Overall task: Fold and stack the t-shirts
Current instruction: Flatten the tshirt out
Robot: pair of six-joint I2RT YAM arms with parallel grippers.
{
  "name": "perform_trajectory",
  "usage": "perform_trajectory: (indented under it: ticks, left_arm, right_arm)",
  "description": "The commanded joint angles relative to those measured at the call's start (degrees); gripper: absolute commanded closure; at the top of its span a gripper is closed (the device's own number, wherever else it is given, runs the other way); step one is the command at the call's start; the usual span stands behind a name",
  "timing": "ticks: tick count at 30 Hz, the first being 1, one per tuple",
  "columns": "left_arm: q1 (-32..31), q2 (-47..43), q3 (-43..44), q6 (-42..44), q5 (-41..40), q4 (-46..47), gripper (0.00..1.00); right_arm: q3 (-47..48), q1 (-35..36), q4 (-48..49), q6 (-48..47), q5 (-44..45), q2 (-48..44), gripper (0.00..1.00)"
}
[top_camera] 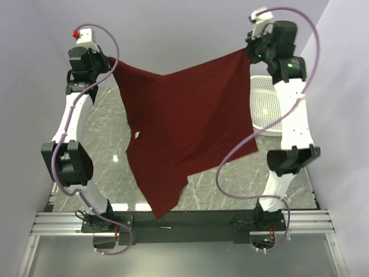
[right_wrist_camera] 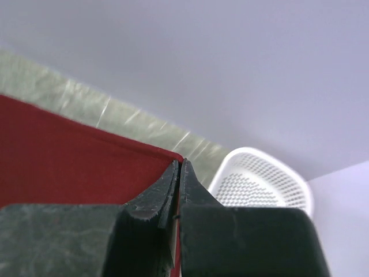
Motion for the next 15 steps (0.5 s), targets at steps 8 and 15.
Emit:
perform_trajectory:
  ticks: [8,15]
  left_arm:
    - [-0.2,-26.5,-0.4,-11.2,-2.4,23.8,0.99]
    - [-0.4,-34.4,7.6,-13.7,-2.6,25.4,0.99]
  right_arm:
    - [0.0,-0.2,12.9,4.1,1.6,-26.6,1.0]
    - [7.9,-5.8,9.8,10.5,-4.7,-32.6,1.0]
